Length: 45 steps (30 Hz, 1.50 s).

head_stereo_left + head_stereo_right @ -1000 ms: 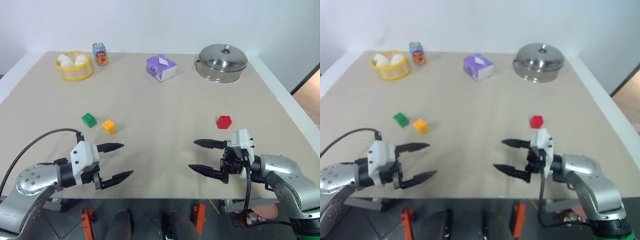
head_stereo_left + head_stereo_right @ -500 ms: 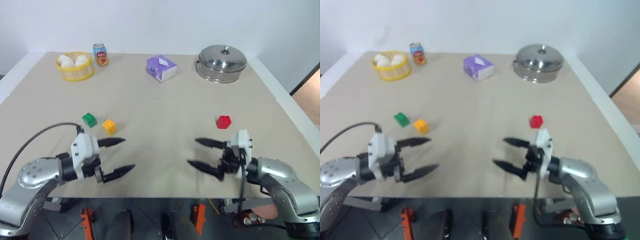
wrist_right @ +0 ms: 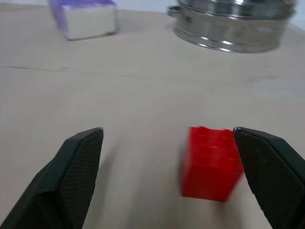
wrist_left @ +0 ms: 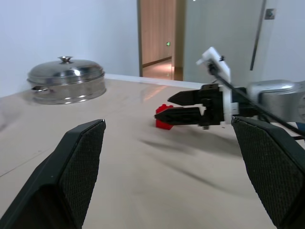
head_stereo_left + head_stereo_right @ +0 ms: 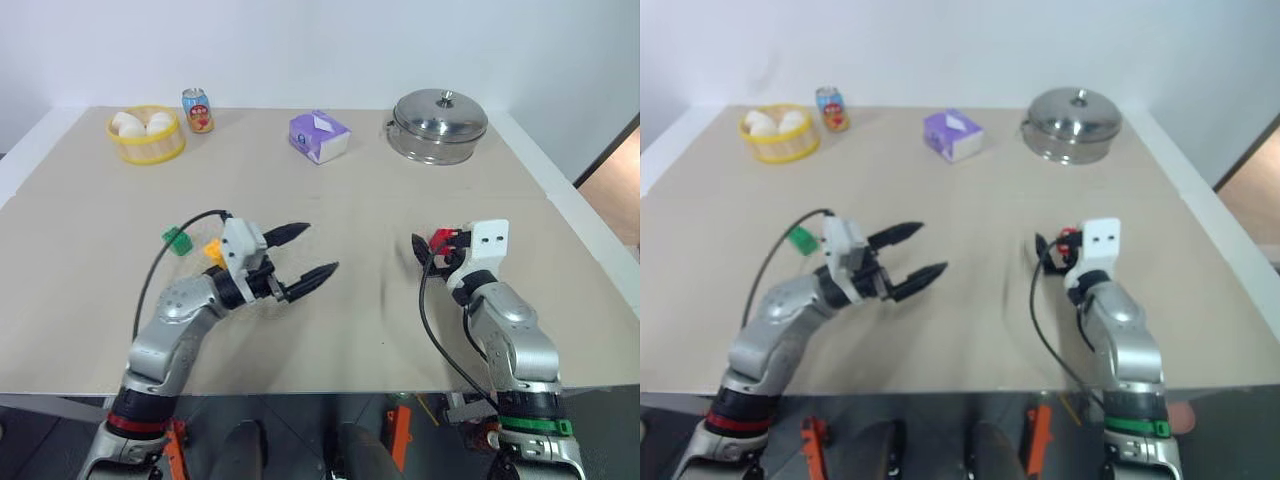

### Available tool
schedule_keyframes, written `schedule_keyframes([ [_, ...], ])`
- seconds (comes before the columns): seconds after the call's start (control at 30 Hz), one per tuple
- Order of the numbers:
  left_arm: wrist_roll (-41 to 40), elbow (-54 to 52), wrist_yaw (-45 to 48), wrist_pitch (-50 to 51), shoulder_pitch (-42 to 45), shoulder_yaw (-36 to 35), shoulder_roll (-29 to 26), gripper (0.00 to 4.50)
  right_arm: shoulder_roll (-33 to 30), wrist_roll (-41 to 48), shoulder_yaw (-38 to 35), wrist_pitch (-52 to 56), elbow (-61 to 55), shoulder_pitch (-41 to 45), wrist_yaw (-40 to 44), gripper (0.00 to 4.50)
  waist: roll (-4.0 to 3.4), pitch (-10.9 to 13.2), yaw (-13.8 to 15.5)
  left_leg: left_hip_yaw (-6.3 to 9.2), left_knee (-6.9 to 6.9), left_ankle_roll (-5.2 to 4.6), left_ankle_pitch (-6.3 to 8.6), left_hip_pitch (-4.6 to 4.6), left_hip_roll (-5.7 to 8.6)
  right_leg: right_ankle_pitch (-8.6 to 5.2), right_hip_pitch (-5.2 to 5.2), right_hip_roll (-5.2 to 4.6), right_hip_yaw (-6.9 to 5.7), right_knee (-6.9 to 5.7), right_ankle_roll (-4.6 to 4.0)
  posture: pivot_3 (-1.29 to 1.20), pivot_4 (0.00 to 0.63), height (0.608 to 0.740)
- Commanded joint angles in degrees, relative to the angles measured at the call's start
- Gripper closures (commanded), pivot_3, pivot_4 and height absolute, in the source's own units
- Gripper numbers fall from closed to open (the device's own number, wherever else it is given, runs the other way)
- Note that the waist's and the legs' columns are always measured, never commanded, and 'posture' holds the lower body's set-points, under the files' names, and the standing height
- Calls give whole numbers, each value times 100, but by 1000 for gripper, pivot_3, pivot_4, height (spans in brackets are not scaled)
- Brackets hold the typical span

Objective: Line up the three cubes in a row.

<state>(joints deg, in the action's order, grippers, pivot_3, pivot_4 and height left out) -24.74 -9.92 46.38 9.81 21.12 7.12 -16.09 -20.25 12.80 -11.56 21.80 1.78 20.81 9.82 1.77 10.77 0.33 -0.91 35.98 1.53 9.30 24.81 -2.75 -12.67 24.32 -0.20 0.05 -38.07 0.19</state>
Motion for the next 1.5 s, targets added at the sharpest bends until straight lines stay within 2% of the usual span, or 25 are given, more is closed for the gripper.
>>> schedule_keyframes([
  [0.03, 136, 308, 115, -421, 391, 62, 189, 119, -126, -154, -204, -374, 457, 347, -117, 0, 0, 0, 0, -3, 0, -1, -1, -2, 0, 3, 0, 1, 2, 0, 0, 0, 150, 740],
  [0.3, 275, 661, 115, -682, 689, 135, 529, 119, -23, -161, -152, -507, 1257, 614, -152, 0, -1, -1, -13, -30, -1, -17, 2, -12, -1, 10, -2, 3, 33, 0, 7, 0, 150, 740],
  [0.4, 303, 684, 86, -708, 745, 123, 603, 0, 39, -130, -166, -568, 1398, 670, -176, 852, -1, -1, -17, -42, -1, -19, 3, -14, -1, 12, 0, 3, 46, 0, 11, 0, 150, 740],
  [0.6, 329, 681, 72, -715, 760, 66, 627, 0, 122, -123, -155, -675, 1473, 750, -182, 3000, -1, -1, -45, -65, 0, -20, 4, -21, -1, 21, 0, 4, 73, 0, 25, 0, 150, 740],
  [0.63, 331, 680, 66, -715, 756, 56, 622, 0, 125, -122, -154, -684, 1478, 754, -174, 3234, -1, -1, -49, -67, 0, -20, 4, -22, -1, 21, 0, 4, 75, 1, 27, 0, 150, 740],
  [0.8, 306, 592, 71, -661, 677, 33, 555, 0, 26, -129, -126, -1040, 1492, 768, 87, 3253, -1, -1, -79, -68, 0, -21, 4, -21, 0, 22, 1, 4, 79, 1, 28, 0, 150, 740],
  [0.87, 225, 369, 169, -534, 548, 4, 381, 0, -177, -70, 27, -1161, 1516, 790, 687, 3253, -1, -1, -104, -69, 0, -21, 4, -21, 0, 22, 2, 4, 81, 1, 28, 0, 150, 740],
  [0.97, 14, -94, 424, -280, 238, -116, -100, 0, -559, 279, 269, -1233, 1430, 864, 2142, 3253, -2, 0, -167, -70, -3, -23, 5, -21, -1, 22, 3, 4, 84, 2, 28, 0, 150, 740],
  [1.1, -424, -809, 1153, 26, -598, -548, -1268, 0, -1279, 899, 1092, -938, 1177, 1010, 5132, 3253, -2, 1, -268, -79, -17, -31, 11, -36, -13, 19, 4, 17, 95, 2, 24, 0, 150, 740],
  [1.2, -638, -1032, 1448, 133, -989, -796, -1840, 0, -1443, 795, 1608, -1278, 1532, 1325, 6375, 3253, -2, 1, -284, -71, -32, -32, 12, -53, -30, 9, -2, 31, 88, -1, 4, 0, 150, 740],
  [1.3, -837, -1266, 1658, 254, -1343, -1055, -2248, 0, -1334, 607, 2009, -1682, 2127, 1808, 7233, 3253, -3, 3, -288, -70, -29, -32, 11, -55, -46, -1, 1, 54, 89, -1, -37, 0, 150, 740],
  [1.5, -913, -1488, 1731, 278, -1708, -1257, -2551, 0, -976, 153, 2401, -2750, 3265, 2339, 8026, 3253, -2, 3, -277, -74, -28, -29, 12, -56, -50, 0, 0, 54, 91, 0, -44, 0, 150, 740],
])
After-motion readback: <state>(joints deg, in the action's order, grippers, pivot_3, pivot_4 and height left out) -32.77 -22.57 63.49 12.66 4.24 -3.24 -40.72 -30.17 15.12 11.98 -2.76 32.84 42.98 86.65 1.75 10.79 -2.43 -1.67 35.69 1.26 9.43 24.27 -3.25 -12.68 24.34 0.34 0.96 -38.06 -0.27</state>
